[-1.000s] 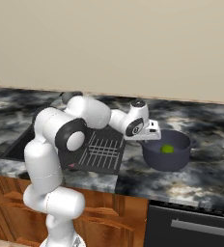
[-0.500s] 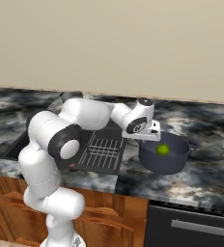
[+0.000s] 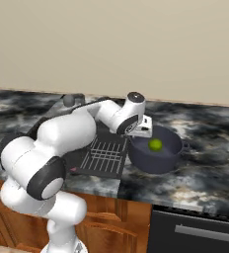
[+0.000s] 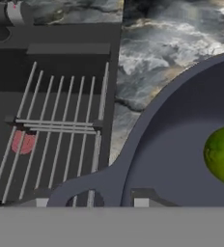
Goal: Dump the lime from the pot into the sink. Then turn on the water and wash the lime. Then turn off the water and put the lime back in the pot.
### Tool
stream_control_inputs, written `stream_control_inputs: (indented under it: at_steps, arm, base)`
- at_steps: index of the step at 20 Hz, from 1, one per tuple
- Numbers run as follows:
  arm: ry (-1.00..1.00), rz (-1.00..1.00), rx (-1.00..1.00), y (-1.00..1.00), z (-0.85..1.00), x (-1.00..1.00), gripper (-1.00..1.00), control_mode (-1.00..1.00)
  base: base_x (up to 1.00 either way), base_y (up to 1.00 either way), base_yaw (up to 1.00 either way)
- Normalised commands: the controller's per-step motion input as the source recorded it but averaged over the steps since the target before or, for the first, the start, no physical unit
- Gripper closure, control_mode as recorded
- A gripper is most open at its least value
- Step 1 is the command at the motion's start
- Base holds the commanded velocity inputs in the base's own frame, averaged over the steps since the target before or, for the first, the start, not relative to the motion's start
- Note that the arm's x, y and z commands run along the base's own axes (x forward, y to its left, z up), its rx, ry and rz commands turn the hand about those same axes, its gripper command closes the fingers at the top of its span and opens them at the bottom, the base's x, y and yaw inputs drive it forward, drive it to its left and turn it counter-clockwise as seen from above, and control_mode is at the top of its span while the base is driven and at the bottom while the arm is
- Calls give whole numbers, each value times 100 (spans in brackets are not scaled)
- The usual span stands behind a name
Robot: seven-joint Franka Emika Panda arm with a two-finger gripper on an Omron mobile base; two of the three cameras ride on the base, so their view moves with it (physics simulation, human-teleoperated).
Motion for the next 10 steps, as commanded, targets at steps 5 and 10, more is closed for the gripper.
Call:
stream_control_inputs:
  at_steps: [5, 10]
  arm:
    - [-9, 0, 0, 73, 59, -31, 100, -100]
    - [-1, 0, 0, 71, 52, -23, 100, -100]
  base:
    - [0, 0, 0]
    - [0, 0, 0]
